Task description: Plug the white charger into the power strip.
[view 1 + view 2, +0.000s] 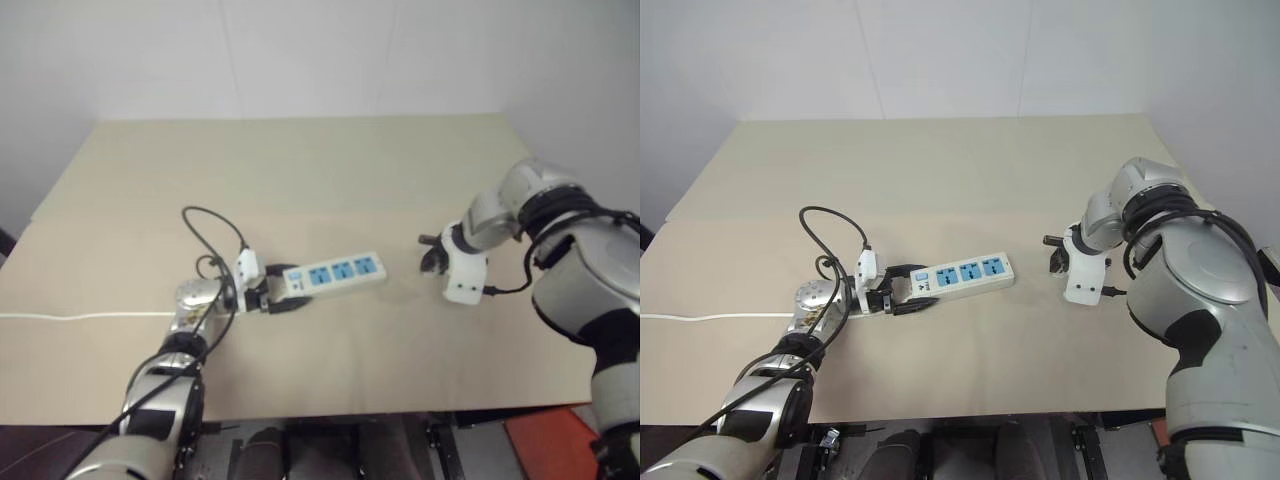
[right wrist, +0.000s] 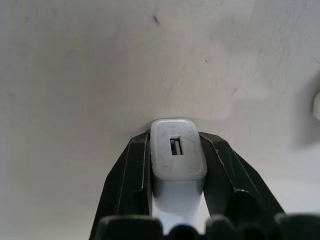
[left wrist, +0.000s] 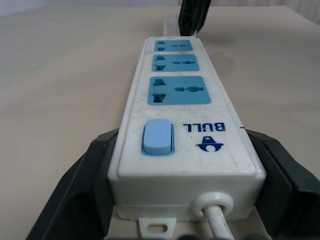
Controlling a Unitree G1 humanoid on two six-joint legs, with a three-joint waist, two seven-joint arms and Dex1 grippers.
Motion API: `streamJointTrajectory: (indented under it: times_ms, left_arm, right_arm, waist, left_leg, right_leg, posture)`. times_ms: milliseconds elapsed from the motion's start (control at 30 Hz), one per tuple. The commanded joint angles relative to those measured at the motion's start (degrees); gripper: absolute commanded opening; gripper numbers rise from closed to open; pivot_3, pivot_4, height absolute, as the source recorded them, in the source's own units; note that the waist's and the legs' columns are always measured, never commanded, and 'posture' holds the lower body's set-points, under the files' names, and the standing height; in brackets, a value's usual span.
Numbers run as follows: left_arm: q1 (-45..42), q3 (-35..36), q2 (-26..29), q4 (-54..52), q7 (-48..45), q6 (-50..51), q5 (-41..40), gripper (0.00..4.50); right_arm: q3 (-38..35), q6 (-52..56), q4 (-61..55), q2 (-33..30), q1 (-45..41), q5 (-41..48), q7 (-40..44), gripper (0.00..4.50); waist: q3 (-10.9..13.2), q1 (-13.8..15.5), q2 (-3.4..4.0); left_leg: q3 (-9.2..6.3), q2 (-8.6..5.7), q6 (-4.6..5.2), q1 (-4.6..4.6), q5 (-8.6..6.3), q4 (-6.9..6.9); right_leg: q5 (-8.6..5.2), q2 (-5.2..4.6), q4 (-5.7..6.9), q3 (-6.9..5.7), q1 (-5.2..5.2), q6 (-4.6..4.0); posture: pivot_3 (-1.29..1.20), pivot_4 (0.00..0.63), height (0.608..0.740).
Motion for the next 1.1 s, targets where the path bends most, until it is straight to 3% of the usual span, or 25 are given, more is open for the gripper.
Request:
streamJointTrajectory:
  times_ms: [33, 167, 233, 300, 367, 433, 467, 500, 600, 733, 867, 1100]
  left_arm:
    - [-0.28, -0.20, -0.44, -1.45, -1.01, 1.21, -1.16, 3.29]
    - [-0.84, -0.63, -0.73, -2.40, -3.42, 2.29, -1.55, 3.29]
    - [-0.85, -1.18, -1.11, -3.01, -4.97, 2.48, -1.50, 3.29]
    - [-0.81, -1.76, -1.58, -3.54, -6.88, 3.06, -1.69, 3.29]
    - [-0.95, -2.35, -2.27, -3.90, -8.92, 3.64, -1.89, 3.29]
    - [-1.45, -2.97, -2.49, -3.64, -10.69, 3.96, -1.68, 3.29]
    - [-1.77, -3.37, -2.49, -3.23, -11.50, 3.82, -1.31, 3.29]
    - [-2.08, -3.80, -2.43, -2.70, -12.23, 3.53, -0.88, 3.29]
    - [-2.67, -5.70, -1.70, -1.52, -13.57, 2.86, 0.07, 3.29]
    - [-2.93, -7.28, -0.98, -0.91, -13.68, 2.95, -0.37, 3.29]
    - [-3.10, -7.24, -0.99, 0.06, -13.67, 2.31, 0.26, 3.29]
    - [-1.90, -7.55, -1.13, -0.67, -13.67, 2.26, 0.36, 3.29]
  right_arm:
    - [-2.02, 0.05, 1.80, -1.14, -1.98, 2.55, 2.55, 1.14]
    - [-13.16, -3.01, 7.98, -3.80, -0.98, 16.58, 13.84, 1.14]
    - [-22.70, -3.49, 11.62, -5.35, 1.09, 27.32, 21.95, 1.14]
    - [-36.85, -1.53, 16.23, -4.66, 3.93, 40.49, 34.74, 1.14]
    - [-53.24, 4.38, 19.94, -2.62, 6.44, 54.25, 50.20, 1.14]
    - [-64.52, 13.20, 17.77, -0.75, 9.28, 65.86, 61.66, 1.14]
    - [-68.67, 18.64, 13.83, 0.16, 11.70, 71.72, 66.45, 1.14]
    - [-71.27, 27.06, 2.80, 0.96, 17.49, 78.99, 69.72, 1.14]
    - [-74.36, 55.22, -36.62, 2.18, 37.33, 95.88, 69.05, 1.14]
    - [-75.12, 79.52, -65.68, 1.19, 51.07, 106.91, 61.71, 1.14]
    - [-74.47, 90.49, -78.30, 1.35, 56.61, 110.11, 55.39, 1.14]
    - [-72.33, 99.99, -86.44, 3.41, 59.41, 115.16, 51.78, 1.14]
  waist:
    - [0.00, 0.00, 0.00]
    - [0.00, 0.03, 0.00]
    - [0.00, 0.03, 0.00]
    - [0.00, -0.09, 0.00]
    - [0.01, -0.33, -0.02]
    - [0.01, -0.46, -0.02]
    - [0.01, -0.50, -0.03]
    - [0.01, -0.48, -0.02]
    - [-0.01, 0.22, 0.01]
    - [-0.05, 1.08, 0.24]
    - [-0.06, 1.29, 0.24]
    - [-0.06, 1.54, 0.23]
  left_leg:
    - [0.00, 0.00, 0.00, 0.00, 0.00, 0.00]
    - [0.00, 0.00, 0.00, 0.00, 0.00, 0.00]
    - [-0.01, 0.00, 0.01, -0.01, 0.00, -0.01]
    - [-0.01, 0.01, 0.01, 0.01, 0.00, -0.01]
    - [-0.01, 0.03, 0.01, 0.20, 0.00, -0.01]
    - [-0.03, 0.08, 0.02, 0.55, -0.01, -0.02]
    - [-0.04, 0.10, 0.02, 0.59, -0.01, -0.01]
    - [-0.06, 0.12, 0.02, 0.64, -0.01, -0.01]
    - [-0.28, 0.34, 0.02, 0.54, -0.02, -0.01]
    - [-0.63, 0.34, 0.04, 0.01, -0.03, 0.01]
    - [-0.49, 0.11, 0.05, 0.11, -0.03, 0.05]
    - [-0.24, 0.11, 0.05, 0.32, -0.04, 0.08]
  right_leg:
    - [0.00, 0.00, 0.00, 0.00, 0.00, 0.00]
    - [0.00, 0.00, -0.03, -0.01, 0.04, 0.00]
    - [0.00, -0.01, -0.12, -0.02, 0.09, 0.00]
    - [0.01, -0.01, -0.25, -0.04, 0.24, 0.01]
    - [0.02, 0.00, -0.36, -0.04, 0.53, 0.03]
    - [0.04, 0.03, -0.87, -0.12, 1.01, 0.06]
    - [0.06, 0.03, -0.84, -0.10, 1.06, 0.09]
    - [0.09, 0.05, -0.85, -0.10, 1.14, 0.11]
    - [0.09, 0.07, -0.68, -0.24, 1.17, 0.11]
    - [0.09, 0.01, -0.55, -0.26, 0.63, 0.12]
    - [0.11, 0.00, -0.68, -0.08, 0.58, 0.15]
    - [0.09, 0.11, -0.83, -0.17, 0.88, 0.17]
  posture:
    - [0.00, 0.150, 0.740]
    - [0.00, 0.150, 0.740]
    - [0.00, 0.150, 0.740]
    - [0.00, 0.150, 0.740]
    - [0.00, 0.150, 0.740]
    - [0.00, 0.150, 0.740]
    - [0.00, 0.150, 0.740]
    - [0.00, 0.150, 0.740]
    - [0.00, 0.150, 0.740]
    - [0.00, 0.150, 0.740]
    - [0.00, 0.150, 0.740]
    - [0.00, 0.150, 0.740]
